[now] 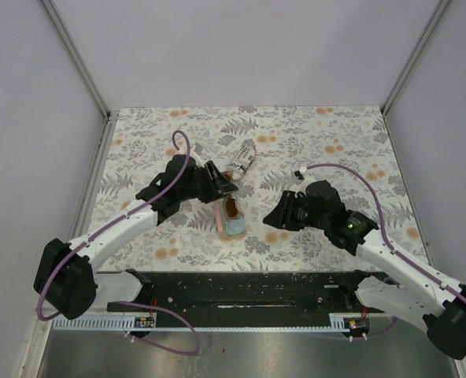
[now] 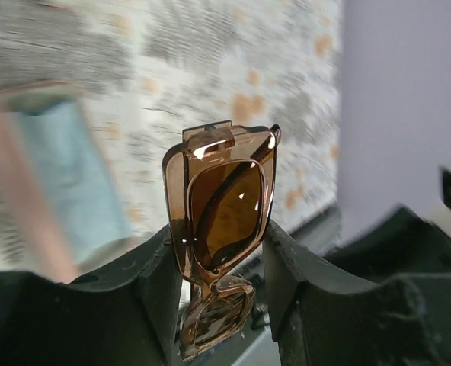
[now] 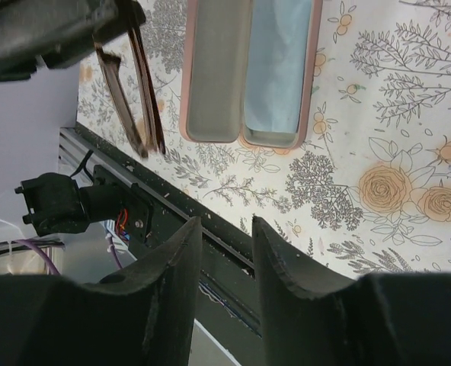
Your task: Organize the sunglasses
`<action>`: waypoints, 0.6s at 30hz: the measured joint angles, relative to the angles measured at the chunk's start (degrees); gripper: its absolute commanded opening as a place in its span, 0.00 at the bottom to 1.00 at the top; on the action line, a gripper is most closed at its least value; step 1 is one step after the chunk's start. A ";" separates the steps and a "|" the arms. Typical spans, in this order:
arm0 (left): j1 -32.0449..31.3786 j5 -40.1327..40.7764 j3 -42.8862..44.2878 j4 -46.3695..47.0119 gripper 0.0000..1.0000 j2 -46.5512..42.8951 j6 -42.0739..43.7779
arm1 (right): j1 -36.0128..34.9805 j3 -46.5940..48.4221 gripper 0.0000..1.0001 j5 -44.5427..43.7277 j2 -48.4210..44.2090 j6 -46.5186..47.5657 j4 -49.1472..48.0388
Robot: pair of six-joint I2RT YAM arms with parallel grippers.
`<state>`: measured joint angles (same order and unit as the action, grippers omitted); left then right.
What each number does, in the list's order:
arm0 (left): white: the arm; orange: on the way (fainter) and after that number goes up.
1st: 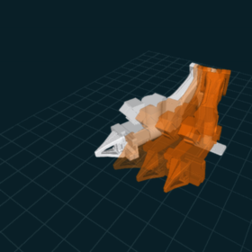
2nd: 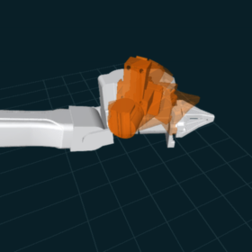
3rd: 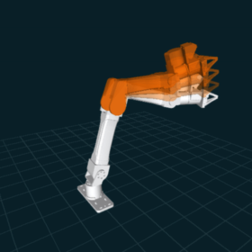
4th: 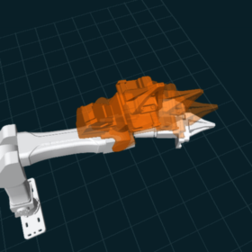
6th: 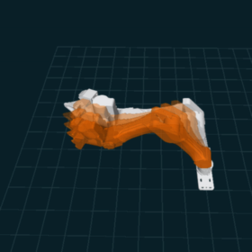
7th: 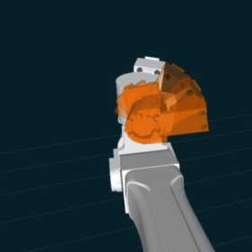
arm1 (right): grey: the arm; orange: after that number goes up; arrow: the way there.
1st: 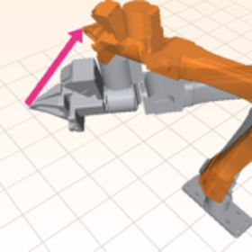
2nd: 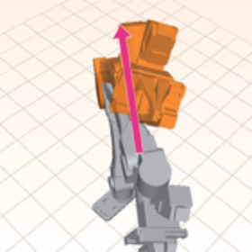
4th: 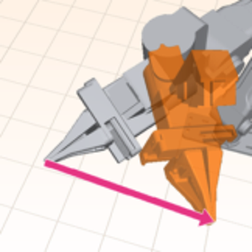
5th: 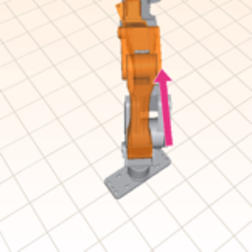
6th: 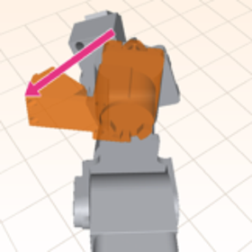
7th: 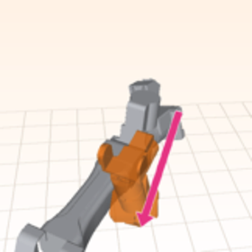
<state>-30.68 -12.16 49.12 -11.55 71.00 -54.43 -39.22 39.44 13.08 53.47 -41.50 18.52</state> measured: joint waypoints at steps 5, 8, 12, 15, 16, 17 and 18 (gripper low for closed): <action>-5.31 -8.07 -0.07 14.19 0.11 1.66 -1.88 | 1.18 0.61 0.51 1.68 -1.60 0.79 -0.17; -5.55 -12.55 -1.92 25.55 0.11 2.36 -4.83 | 2.36 1.73 0.61 2.14 -3.28 1.57 0.00; -5.75 -17.16 -4.76 36.44 0.12 2.34 -8.15 | 4.66 2.21 0.63 2.89 -7.67 2.29 -0.55; -6.25 -20.13 -4.92 41.83 0.12 2.34 -9.94 | 5.51 2.45 0.62 4.98 -9.35 2.43 -3.26; -6.45 -20.94 -4.92 43.41 0.12 2.34 -10.40 | 5.62 2.45 0.62 5.79 -9.49 2.38 -4.46; -6.62 -21.97 -4.92 45.13 0.12 2.34 -10.95 | 5.68 2.45 0.62 6.49 -9.60 2.38 -5.60; -6.78 -22.67 -4.92 46.29 0.12 2.34 -11.39 | 5.75 2.45 0.62 7.10 -9.62 2.21 -6.49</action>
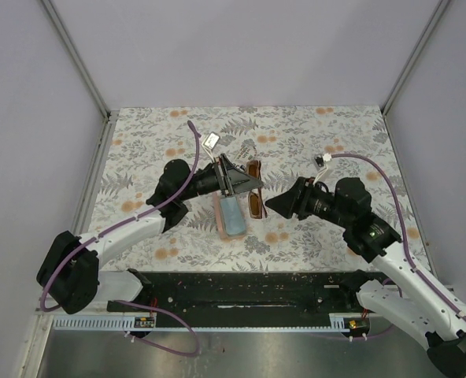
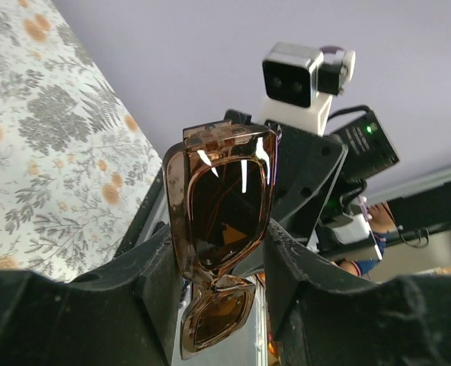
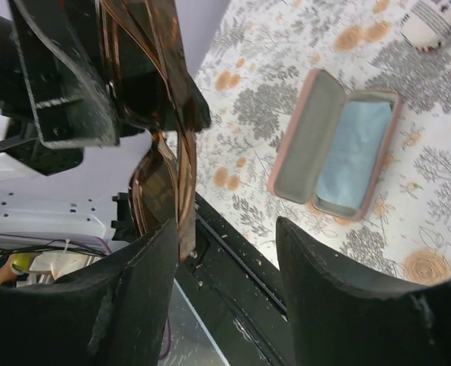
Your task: Organize the sunglasses
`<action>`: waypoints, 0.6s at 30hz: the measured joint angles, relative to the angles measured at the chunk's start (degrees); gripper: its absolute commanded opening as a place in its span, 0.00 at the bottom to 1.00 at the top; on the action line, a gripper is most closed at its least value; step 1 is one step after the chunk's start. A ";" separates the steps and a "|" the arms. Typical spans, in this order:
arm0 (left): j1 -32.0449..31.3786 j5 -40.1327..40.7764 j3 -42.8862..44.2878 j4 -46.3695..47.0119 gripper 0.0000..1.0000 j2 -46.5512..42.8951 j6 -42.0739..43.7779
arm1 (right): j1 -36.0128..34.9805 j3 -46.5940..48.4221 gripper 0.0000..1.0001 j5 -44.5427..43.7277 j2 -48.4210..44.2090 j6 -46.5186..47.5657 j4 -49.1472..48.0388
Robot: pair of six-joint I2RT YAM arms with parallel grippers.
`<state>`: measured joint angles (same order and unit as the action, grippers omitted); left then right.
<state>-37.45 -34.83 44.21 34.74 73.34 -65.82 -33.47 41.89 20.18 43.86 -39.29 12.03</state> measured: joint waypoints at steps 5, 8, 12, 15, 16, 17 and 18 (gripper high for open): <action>-0.76 -2.49 0.00 2.64 0.12 -0.28 -1.14 | 0.39 0.00 0.60 3.30 -0.28 -1.31 -6.43; -1.46 -3.10 0.00 2.69 0.13 -1.18 -1.31 | 0.66 -0.02 0.58 5.40 -0.09 -2.21 -10.29; -2.89 -4.63 0.07 3.52 0.13 -2.38 -1.60 | 0.72 -0.02 0.57 7.98 0.26 -3.04 -13.86; -3.65 -5.64 0.31 4.87 0.13 -2.49 -2.08 | 0.79 -0.02 0.56 9.79 0.42 -3.34 -16.04; -3.87 -5.95 0.31 5.35 0.13 -2.49 -2.27 | 0.81 -0.02 0.55 10.29 0.50 -3.50 -16.63; -4.09 -6.25 0.33 5.90 0.13 -2.49 -2.62 | 0.81 -0.02 0.54 11.04 0.66 -3.69 -17.40; -4.20 -6.60 0.33 6.29 0.13 -2.47 -2.97 | 0.83 -0.02 0.52 11.23 0.76 -3.76 -17.79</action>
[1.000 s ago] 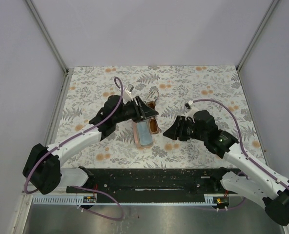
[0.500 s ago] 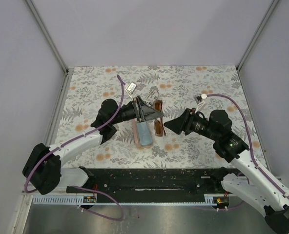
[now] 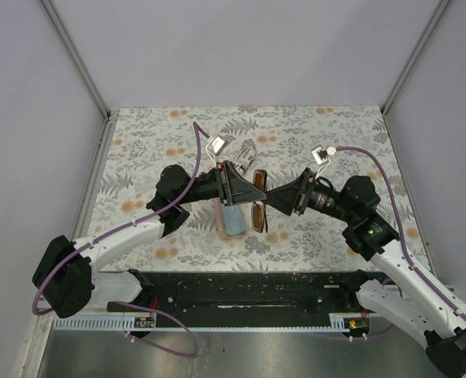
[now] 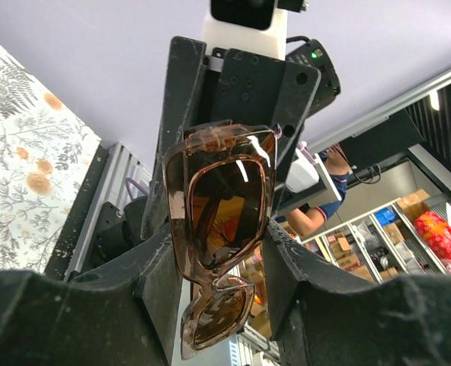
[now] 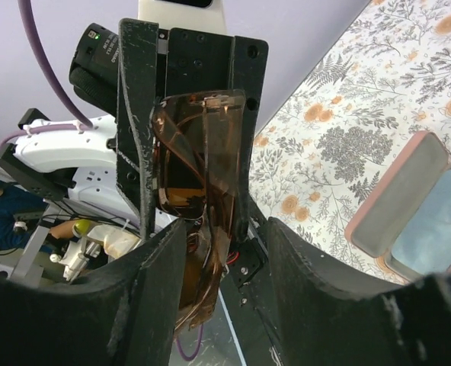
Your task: Organize the sunglasses
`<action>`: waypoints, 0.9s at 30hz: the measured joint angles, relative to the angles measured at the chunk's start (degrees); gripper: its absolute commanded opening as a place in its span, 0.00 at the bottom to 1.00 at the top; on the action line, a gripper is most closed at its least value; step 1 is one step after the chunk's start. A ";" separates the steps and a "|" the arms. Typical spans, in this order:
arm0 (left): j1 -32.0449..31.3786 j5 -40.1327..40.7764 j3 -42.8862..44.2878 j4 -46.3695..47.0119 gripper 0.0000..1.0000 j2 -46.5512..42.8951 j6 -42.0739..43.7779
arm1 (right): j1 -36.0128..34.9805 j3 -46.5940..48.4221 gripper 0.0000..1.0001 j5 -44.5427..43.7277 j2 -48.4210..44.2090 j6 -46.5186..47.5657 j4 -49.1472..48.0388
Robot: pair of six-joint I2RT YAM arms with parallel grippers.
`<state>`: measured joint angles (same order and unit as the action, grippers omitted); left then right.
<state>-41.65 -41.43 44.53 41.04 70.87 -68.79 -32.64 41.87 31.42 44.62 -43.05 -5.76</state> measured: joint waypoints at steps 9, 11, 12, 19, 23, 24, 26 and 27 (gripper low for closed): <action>-0.50 -2.01 0.00 7.54 0.15 0.11 -4.63 | 0.04 -0.59 0.45 5.18 0.83 -3.34 -6.40; -0.63 -2.14 0.00 8.50 0.15 0.11 -4.85 | 0.04 -1.22 0.45 6.91 1.18 -4.59 -8.94; -0.70 -2.16 0.00 8.74 0.15 0.11 -4.85 | 0.02 -1.55 0.45 7.78 1.55 -5.31 -10.21; -1.05 -2.45 0.00 8.72 0.18 0.11 -4.22 | 0.35 -3.23 0.34 12.57 5.11 -10.36 -18.69; -1.05 -2.40 0.22 6.40 0.19 -0.04 -2.43 | 0.72 -4.52 0.28 12.81 5.16 -11.28 -20.26; -1.05 -2.43 0.50 5.16 0.20 -0.22 -1.70 | 0.79 -4.70 0.28 12.79 5.11 -11.32 -20.28; -1.09 -2.38 0.83 3.69 0.21 -0.61 -0.52 | 0.83 -4.94 0.23 12.76 4.94 -11.41 -20.50; -1.11 -2.29 0.90 3.04 0.24 -0.90 0.11 | 0.83 -5.07 0.18 12.81 4.81 -11.41 -20.59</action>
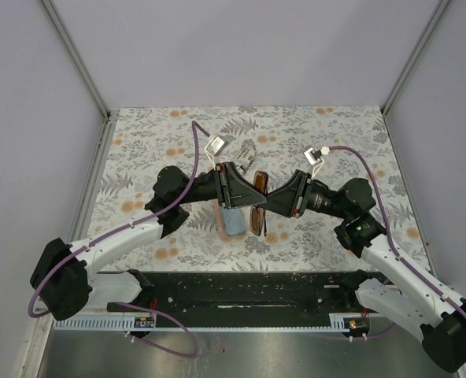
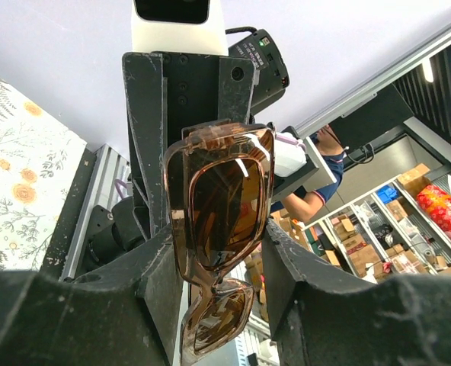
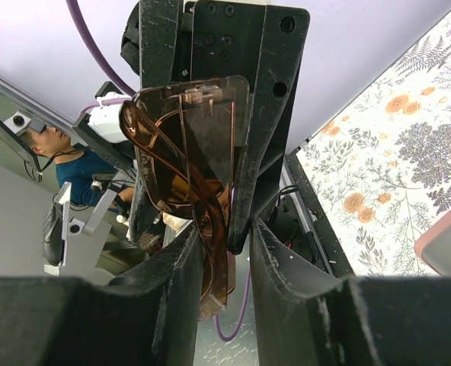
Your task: Organize the sunglasses
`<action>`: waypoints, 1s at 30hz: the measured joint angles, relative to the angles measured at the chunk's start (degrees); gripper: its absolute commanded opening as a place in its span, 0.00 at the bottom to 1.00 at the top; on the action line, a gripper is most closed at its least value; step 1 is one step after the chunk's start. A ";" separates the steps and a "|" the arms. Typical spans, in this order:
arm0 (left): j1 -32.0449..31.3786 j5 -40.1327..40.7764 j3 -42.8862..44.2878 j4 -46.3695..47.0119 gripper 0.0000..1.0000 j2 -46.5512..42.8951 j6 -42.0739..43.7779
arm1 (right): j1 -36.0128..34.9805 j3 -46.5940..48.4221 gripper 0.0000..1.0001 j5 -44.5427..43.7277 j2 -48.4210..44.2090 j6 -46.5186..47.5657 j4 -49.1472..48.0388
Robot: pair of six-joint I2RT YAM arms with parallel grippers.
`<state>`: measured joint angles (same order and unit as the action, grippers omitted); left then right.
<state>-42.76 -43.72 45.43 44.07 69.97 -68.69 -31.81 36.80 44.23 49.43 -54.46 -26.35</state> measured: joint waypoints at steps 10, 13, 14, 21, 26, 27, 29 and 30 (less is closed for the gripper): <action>-0.83 0.72 1.38 -7.69 0.85 -3.21 7.13 | 0.26 -1.92 0.00 -0.52 -0.50 -1.16 -0.11; -0.72 4.15 2.73 -11.69 0.89 -4.50 10.93 | -0.02 -2.03 0.00 1.18 -0.50 -2.32 -0.07; -0.66 5.40 2.95 -12.85 0.91 -4.83 12.07 | -0.09 -2.05 0.00 1.66 -0.50 -3.13 -0.37; -0.39 15.30 6.10 -27.54 0.92 -5.42 19.26 | -0.24 -2.23 0.00 1.49 0.20 -2.80 1.38; -0.28 27.30 8.55 -39.63 0.98 -5.70 22.67 | -0.31 -1.33 0.00 -2.97 2.78 0.83 10.43; -0.11 29.73 8.55 -41.97 0.99 -6.12 23.12 | -0.33 -0.96 0.00 -4.11 3.30 1.88 12.59; 0.52 34.49 8.55 -47.15 0.99 -7.48 23.69 | -0.35 0.39 0.00 -7.56 4.72 4.74 18.01; 0.96 36.37 8.55 -49.00 0.99 -8.20 23.74 | -0.35 1.18 0.00 -9.57 5.57 6.36 20.85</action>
<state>-41.80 -7.35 53.98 -4.93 61.78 -44.95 -32.16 37.98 34.65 55.00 -48.10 -5.50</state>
